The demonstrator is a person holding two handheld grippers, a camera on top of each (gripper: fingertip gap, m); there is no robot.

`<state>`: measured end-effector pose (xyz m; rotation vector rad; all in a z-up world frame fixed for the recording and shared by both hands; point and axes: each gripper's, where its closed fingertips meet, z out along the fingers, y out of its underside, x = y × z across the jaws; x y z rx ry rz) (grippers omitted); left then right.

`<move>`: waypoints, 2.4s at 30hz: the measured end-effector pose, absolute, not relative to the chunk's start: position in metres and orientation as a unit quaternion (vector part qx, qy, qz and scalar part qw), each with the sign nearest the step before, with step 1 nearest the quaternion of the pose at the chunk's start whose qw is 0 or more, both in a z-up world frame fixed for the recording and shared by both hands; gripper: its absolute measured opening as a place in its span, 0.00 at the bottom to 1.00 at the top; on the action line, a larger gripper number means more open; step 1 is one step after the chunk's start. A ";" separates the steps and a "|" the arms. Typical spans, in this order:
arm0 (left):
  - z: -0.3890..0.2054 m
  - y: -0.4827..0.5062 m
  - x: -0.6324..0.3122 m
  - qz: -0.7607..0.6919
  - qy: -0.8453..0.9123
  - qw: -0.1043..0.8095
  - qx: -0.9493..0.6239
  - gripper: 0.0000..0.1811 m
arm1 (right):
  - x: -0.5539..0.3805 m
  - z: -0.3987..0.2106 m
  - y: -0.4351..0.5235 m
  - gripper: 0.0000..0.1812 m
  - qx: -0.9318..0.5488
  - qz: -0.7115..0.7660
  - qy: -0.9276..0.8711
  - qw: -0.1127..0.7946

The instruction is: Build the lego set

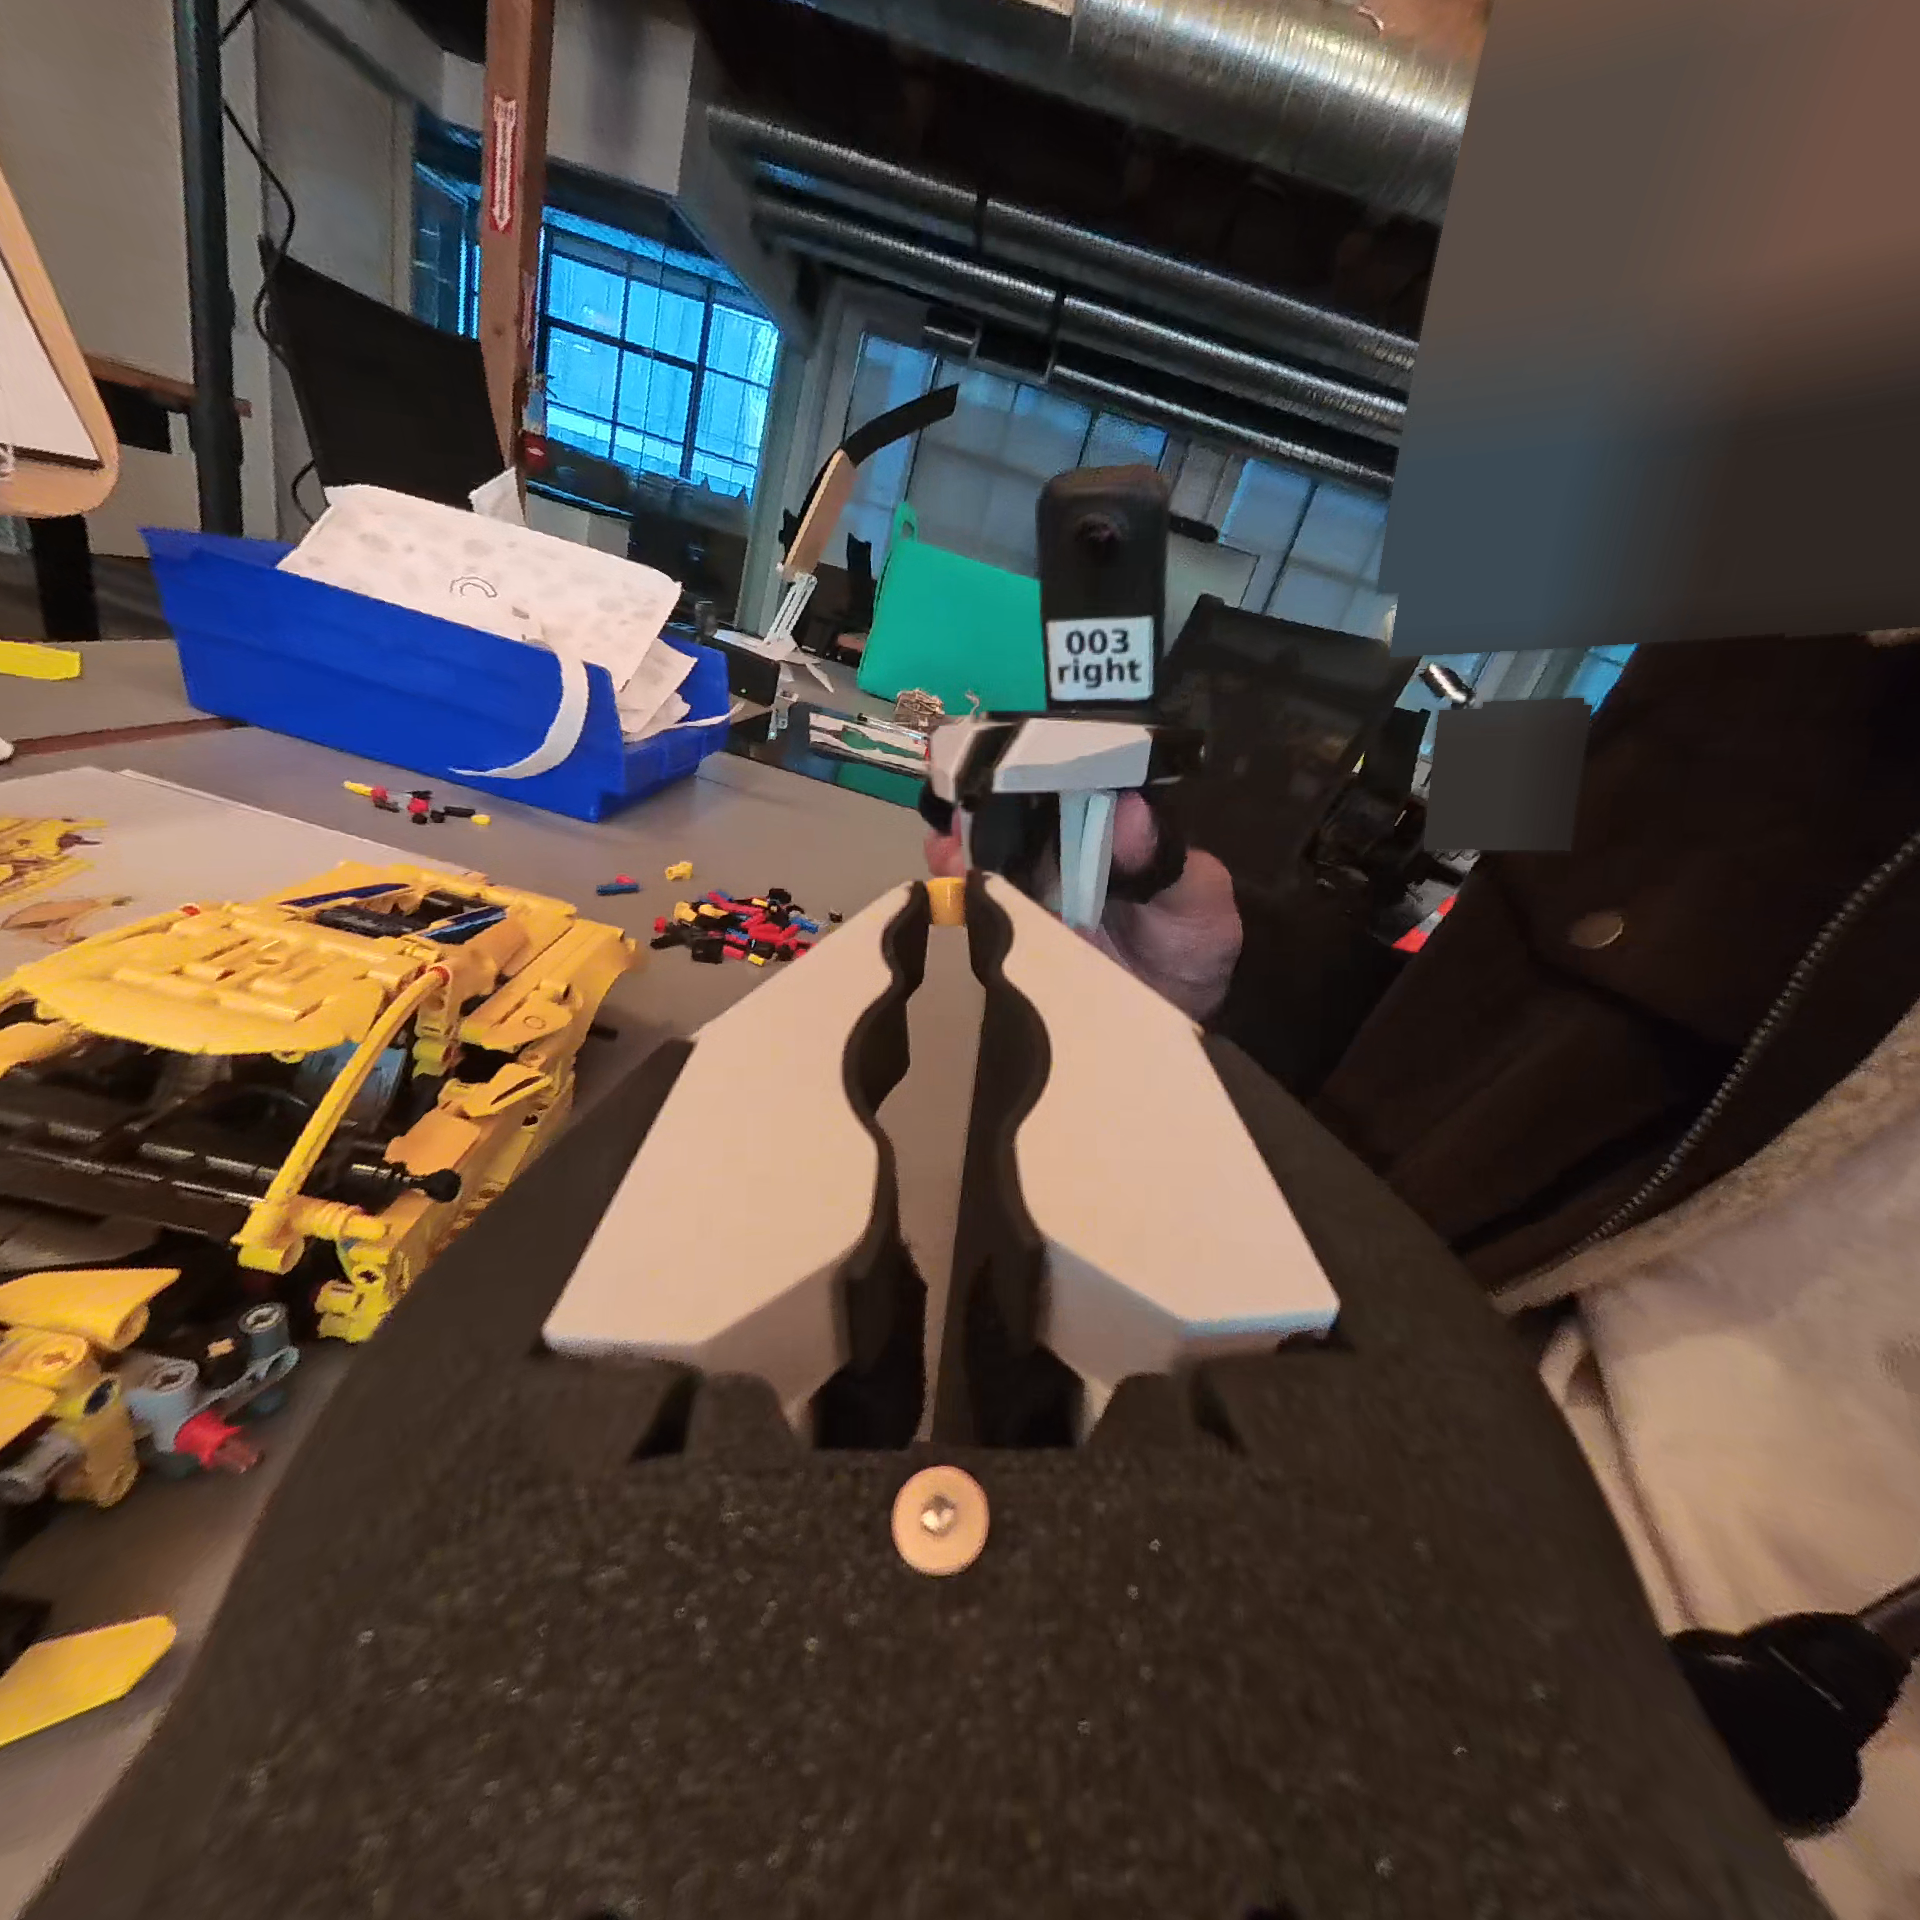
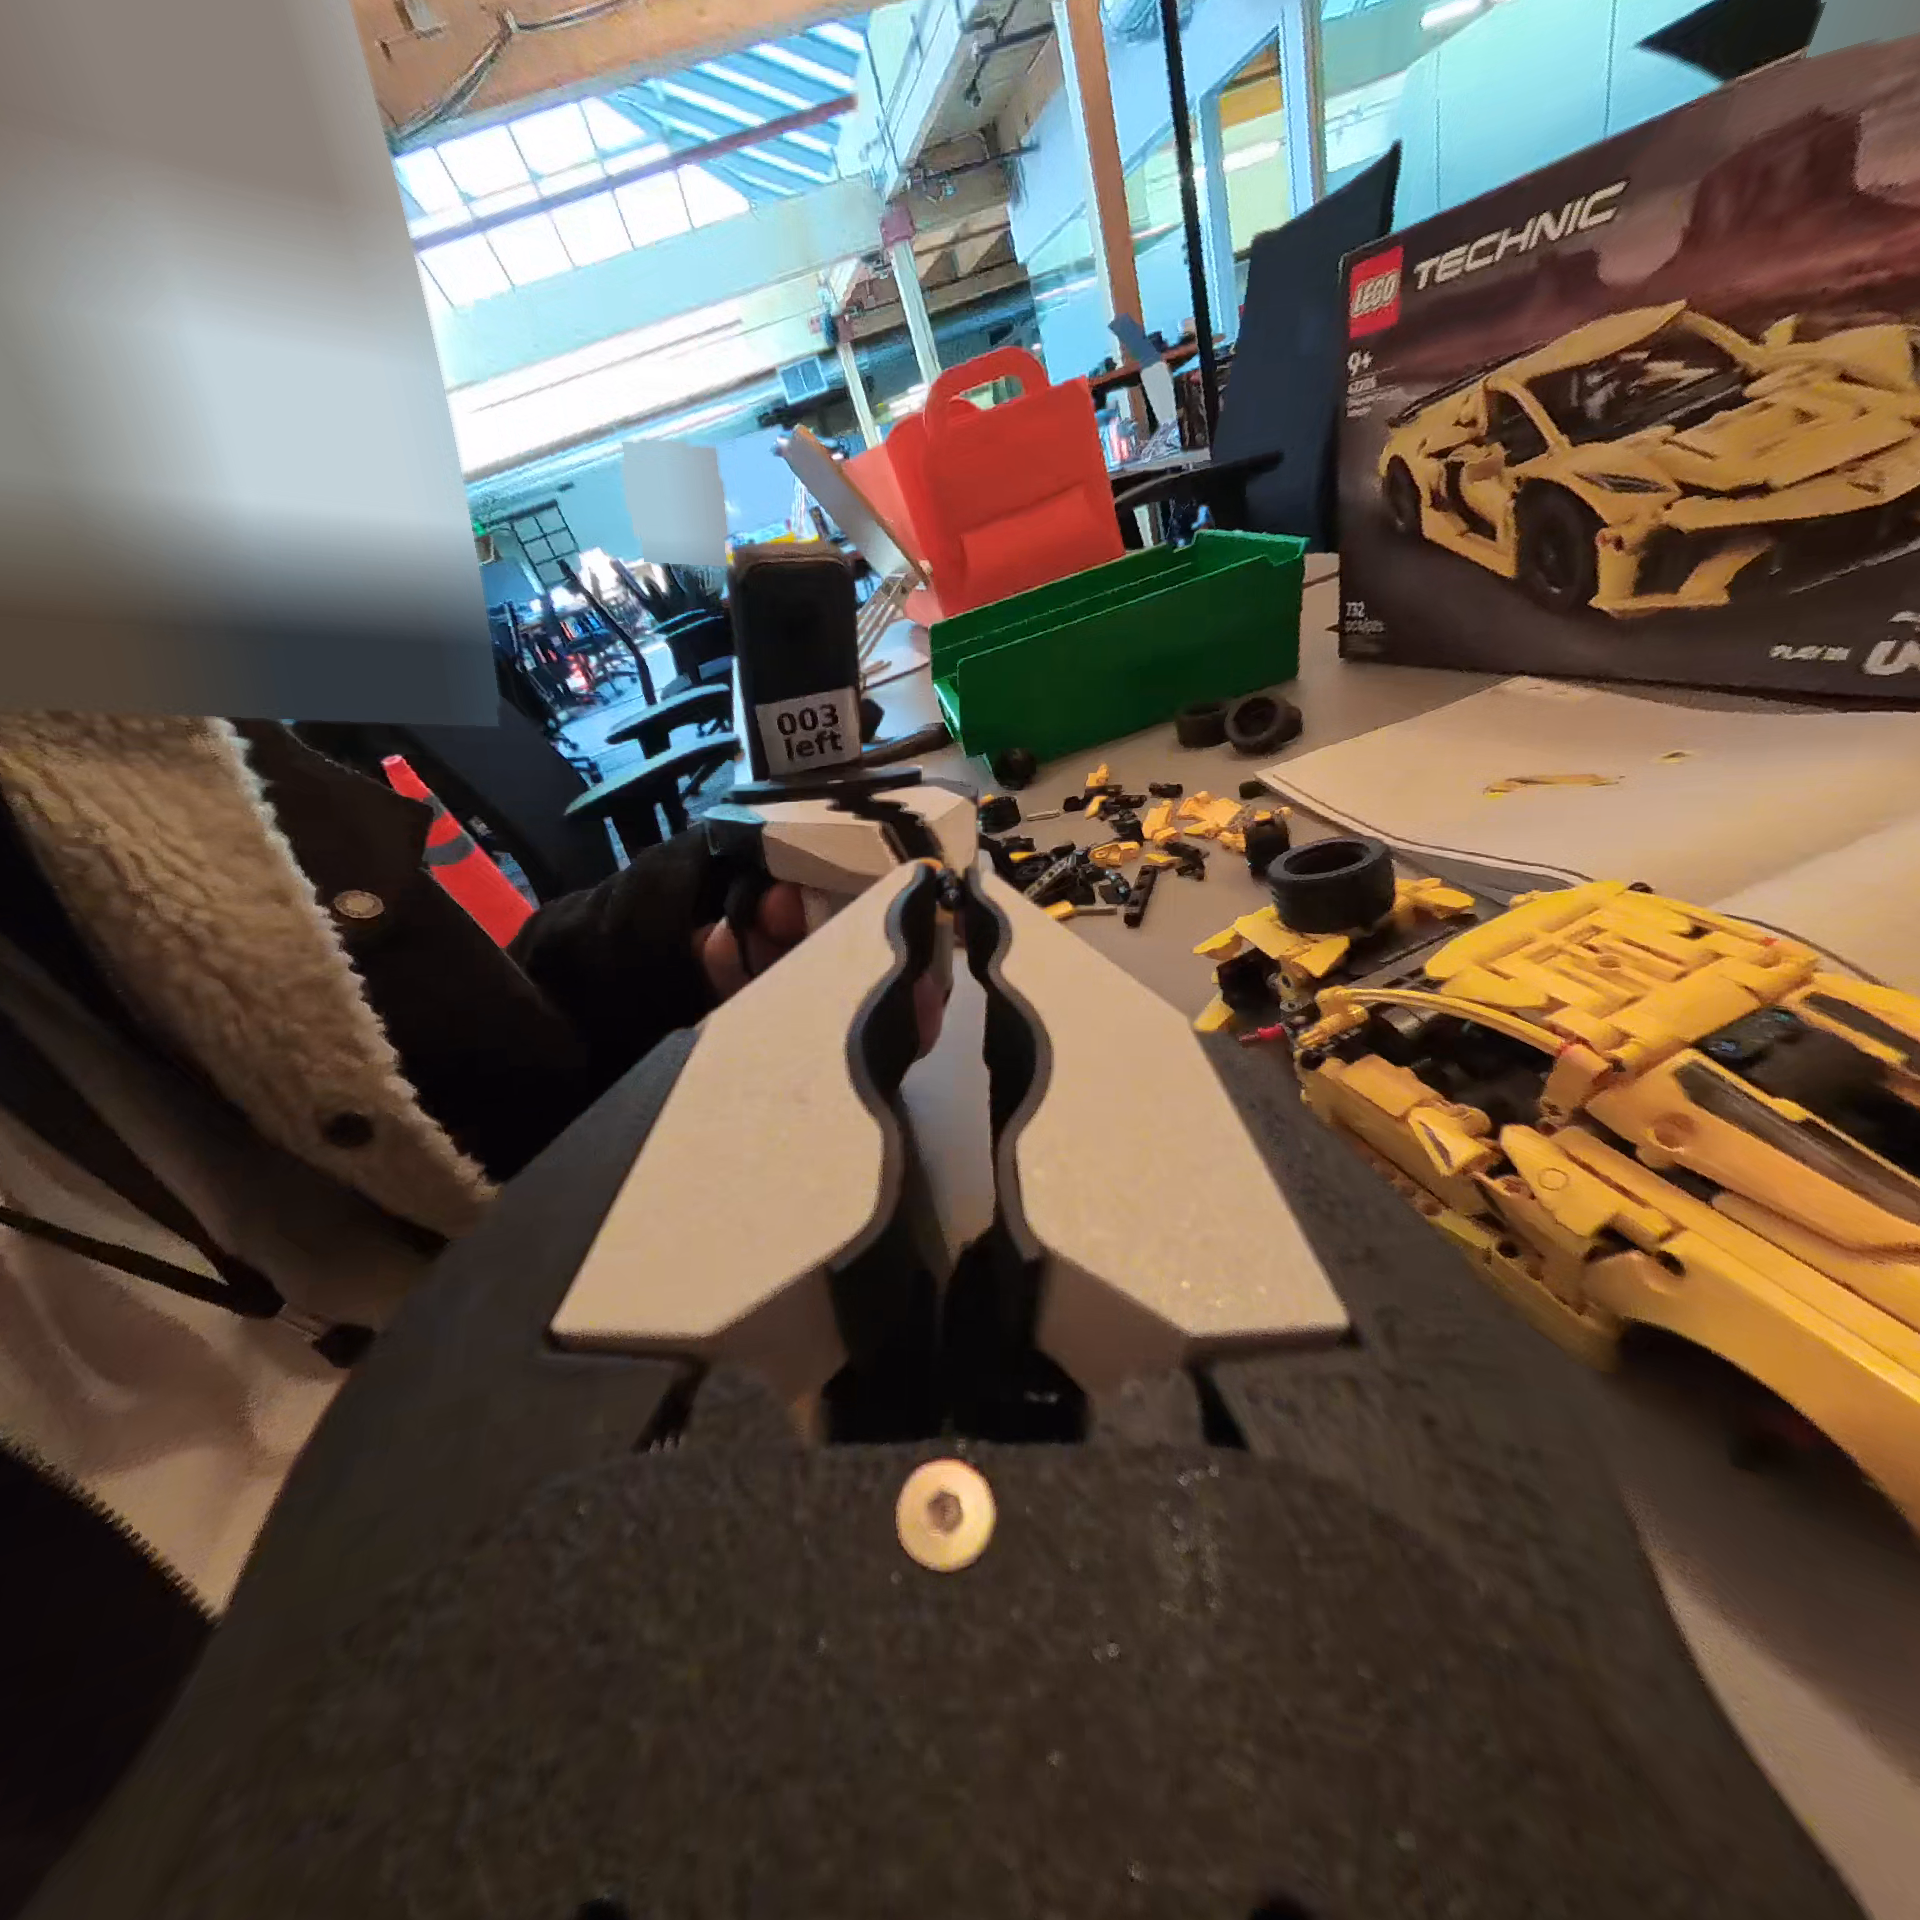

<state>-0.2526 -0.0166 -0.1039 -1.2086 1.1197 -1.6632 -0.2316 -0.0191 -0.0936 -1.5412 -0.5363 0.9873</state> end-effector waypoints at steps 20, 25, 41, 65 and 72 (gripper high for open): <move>-0.157 -0.022 -0.228 -0.385 0.608 0.498 -0.483 0.04 | -0.238 -0.152 -0.017 0.02 -0.785 0.241 -0.406 0.400; -0.166 -0.017 -0.227 -0.317 0.630 0.516 -0.487 0.03 | -0.236 -0.163 -0.014 0.02 -0.807 0.241 -0.386 0.376; -0.193 -0.020 -0.223 -0.227 0.686 0.499 -0.479 0.03 | -0.233 -0.191 -0.018 0.02 -0.833 0.244 -0.382 0.318; -0.161 -0.010 -0.229 -0.465 0.550 0.422 -0.550 0.04 | -0.235 -0.147 -0.006 0.22 -0.729 0.229 -0.401 0.506; -0.144 -0.010 -0.239 -0.649 0.448 0.260 -0.557 0.04 | -0.248 -0.150 0.010 0.24 -0.662 -0.039 -0.481 0.573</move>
